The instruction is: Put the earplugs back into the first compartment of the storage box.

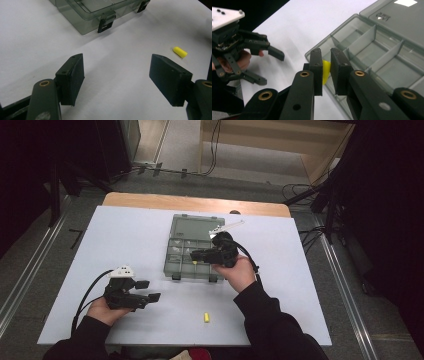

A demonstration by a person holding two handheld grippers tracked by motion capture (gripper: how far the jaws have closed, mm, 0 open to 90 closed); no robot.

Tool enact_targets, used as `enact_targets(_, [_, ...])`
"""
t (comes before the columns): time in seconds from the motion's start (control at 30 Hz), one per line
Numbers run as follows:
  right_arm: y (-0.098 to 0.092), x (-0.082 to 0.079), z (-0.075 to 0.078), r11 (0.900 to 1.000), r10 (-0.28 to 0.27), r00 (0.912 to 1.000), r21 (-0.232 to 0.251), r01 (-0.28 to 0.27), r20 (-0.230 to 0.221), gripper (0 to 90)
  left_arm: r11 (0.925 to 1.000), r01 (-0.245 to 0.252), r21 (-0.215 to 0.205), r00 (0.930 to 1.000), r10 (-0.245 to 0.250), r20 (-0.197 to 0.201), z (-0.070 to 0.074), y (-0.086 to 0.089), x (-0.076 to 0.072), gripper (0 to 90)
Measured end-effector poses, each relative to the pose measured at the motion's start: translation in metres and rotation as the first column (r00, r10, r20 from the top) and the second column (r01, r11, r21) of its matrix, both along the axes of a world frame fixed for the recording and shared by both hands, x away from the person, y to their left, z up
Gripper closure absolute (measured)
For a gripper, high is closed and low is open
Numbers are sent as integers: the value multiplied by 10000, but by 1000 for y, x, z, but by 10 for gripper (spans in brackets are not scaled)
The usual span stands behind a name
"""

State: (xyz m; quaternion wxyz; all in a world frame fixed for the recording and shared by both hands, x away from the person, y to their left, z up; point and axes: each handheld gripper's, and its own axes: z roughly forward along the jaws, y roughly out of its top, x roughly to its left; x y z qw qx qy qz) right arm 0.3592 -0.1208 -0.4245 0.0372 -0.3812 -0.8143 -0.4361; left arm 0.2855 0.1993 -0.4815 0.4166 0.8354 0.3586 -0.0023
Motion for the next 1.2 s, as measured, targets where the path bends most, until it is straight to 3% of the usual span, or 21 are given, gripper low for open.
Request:
enact_targets(0.37, [15, 18, 5, 10000, 35, 9996, -1, -35, 271, 777, 9999, -38, -110, 10000, 38, 22, -1, 0, 0, 281])
enact_targets(0.53, [21, 23, 4, 10000, 38, 9998, 14, -39, 177, 777, 9999, -83, -101, 10000, 83, 8, -1, 1, 1, 282])
enact_targets(0.73, [24, 33, -1, 9997, -164, 9998, 155, 162, 138, 777, 9995, -110, -283, 9999, 109, -45, -1, -1, 6, 281])
enact_targets(0.9, [30, 39, -8, 9995, -318, 9991, 9, 318, 297, 776, 9997, -136, -214, 9999, 135, -72, -1, 1, 4, 281])
enact_targets(1.2, [40, 52, -18, 9992, -372, 9992, 127, 370, 149, 774, 9995, -288, -97, 9996, 288, -51, -2, 4, 0, 281])
